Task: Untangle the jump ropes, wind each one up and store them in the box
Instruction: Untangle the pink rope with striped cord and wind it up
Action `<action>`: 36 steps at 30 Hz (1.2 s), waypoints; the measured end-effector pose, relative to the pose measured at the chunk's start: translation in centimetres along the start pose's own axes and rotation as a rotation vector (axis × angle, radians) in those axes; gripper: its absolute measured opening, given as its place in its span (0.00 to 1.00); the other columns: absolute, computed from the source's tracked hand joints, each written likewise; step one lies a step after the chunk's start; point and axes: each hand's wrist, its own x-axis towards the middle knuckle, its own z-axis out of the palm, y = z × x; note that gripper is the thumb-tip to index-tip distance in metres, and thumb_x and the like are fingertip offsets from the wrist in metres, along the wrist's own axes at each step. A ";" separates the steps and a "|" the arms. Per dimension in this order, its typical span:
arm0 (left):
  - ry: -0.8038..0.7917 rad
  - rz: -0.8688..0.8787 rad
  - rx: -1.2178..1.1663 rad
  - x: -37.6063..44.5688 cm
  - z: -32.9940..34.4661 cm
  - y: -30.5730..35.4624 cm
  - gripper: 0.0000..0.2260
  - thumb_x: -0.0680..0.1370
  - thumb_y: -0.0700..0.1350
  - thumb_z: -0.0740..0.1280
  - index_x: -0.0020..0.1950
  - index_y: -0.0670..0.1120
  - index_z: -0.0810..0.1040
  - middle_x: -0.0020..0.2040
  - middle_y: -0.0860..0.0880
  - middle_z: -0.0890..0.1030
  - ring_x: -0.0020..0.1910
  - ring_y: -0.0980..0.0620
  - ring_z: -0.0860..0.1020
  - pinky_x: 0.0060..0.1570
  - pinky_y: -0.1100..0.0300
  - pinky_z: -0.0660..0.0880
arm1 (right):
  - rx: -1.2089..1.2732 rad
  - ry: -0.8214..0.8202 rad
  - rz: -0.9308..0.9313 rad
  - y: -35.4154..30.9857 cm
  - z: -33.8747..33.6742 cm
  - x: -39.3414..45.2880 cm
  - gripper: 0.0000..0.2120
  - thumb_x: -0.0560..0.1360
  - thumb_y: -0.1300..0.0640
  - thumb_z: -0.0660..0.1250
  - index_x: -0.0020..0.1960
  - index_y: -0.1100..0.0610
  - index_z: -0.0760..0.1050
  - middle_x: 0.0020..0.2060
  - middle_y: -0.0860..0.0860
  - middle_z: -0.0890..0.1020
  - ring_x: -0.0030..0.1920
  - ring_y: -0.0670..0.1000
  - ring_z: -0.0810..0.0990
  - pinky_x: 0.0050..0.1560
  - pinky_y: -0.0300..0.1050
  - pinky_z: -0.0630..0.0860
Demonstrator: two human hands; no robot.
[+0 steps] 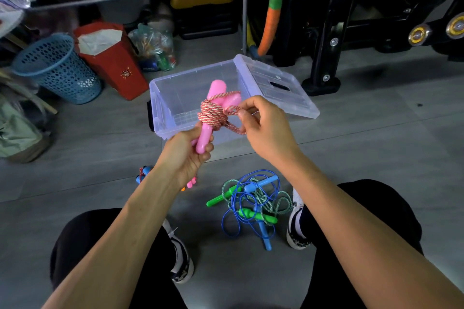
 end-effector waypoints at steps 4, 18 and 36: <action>0.234 0.065 0.173 1.3 -0.3 0.0 0.10 0.82 0.41 0.59 0.48 0.39 0.76 0.35 0.43 0.75 0.21 0.55 0.71 0.22 0.65 0.68 | 0.189 -0.057 0.030 -0.4 -0.5 -0.2 0.08 0.78 0.63 0.66 0.52 0.57 0.81 0.41 0.51 0.85 0.44 0.50 0.85 0.51 0.48 0.80; 0.346 1.016 1.317 -0.4 2.0 -3.7 0.17 0.80 0.50 0.58 0.59 0.38 0.74 0.51 0.39 0.77 0.35 0.34 0.78 0.27 0.50 0.70 | 0.172 0.232 0.050 -0.4 -0.3 0.4 0.09 0.79 0.61 0.62 0.46 0.49 0.77 0.34 0.47 0.82 0.36 0.45 0.79 0.41 0.40 0.73; 0.341 1.146 1.247 0.2 2.5 -3.7 0.08 0.80 0.46 0.61 0.56 0.44 0.69 0.49 0.40 0.77 0.31 0.36 0.75 0.25 0.56 0.66 | -0.240 0.314 -0.008 0.2 0.0 0.8 0.12 0.74 0.66 0.62 0.33 0.59 0.70 0.24 0.49 0.70 0.25 0.49 0.64 0.30 0.39 0.55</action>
